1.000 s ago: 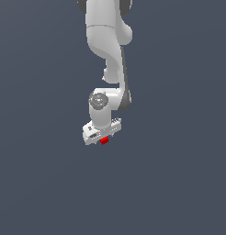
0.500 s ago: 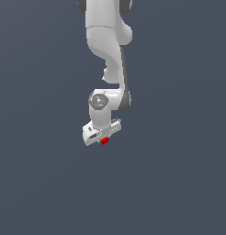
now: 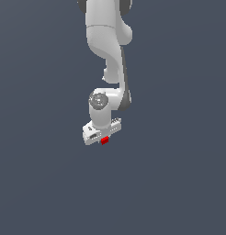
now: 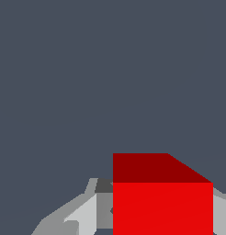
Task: Pick up the red cube and move it to a goal position.
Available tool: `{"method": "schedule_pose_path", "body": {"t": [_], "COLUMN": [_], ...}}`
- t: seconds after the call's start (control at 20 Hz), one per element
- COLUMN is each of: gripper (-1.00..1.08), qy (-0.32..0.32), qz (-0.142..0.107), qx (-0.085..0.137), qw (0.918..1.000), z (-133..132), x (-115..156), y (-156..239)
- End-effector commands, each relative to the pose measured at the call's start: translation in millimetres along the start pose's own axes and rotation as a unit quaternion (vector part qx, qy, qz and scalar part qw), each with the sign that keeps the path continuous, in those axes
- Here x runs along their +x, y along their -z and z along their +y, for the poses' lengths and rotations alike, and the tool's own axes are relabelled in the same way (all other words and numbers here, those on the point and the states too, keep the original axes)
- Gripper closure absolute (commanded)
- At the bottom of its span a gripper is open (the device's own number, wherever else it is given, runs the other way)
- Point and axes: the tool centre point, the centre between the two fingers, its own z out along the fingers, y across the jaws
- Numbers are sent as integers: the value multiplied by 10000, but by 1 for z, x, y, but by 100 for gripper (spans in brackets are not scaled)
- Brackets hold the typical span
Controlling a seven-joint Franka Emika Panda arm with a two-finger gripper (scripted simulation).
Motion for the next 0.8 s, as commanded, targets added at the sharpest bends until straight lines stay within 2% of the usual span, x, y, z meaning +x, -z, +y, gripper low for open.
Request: {"method": "schedule_pose_path", "body": {"t": [0.0,0.35,0.75], "gripper": [108,108,108], "qy": [2,2,3], "qz": [6,6,4], "qx": [-4,-4,-5], "qw": [10000,10000,10000], "z": [-1,-11,-32], "x": [1,9,25], "y": [5,42,119]}}
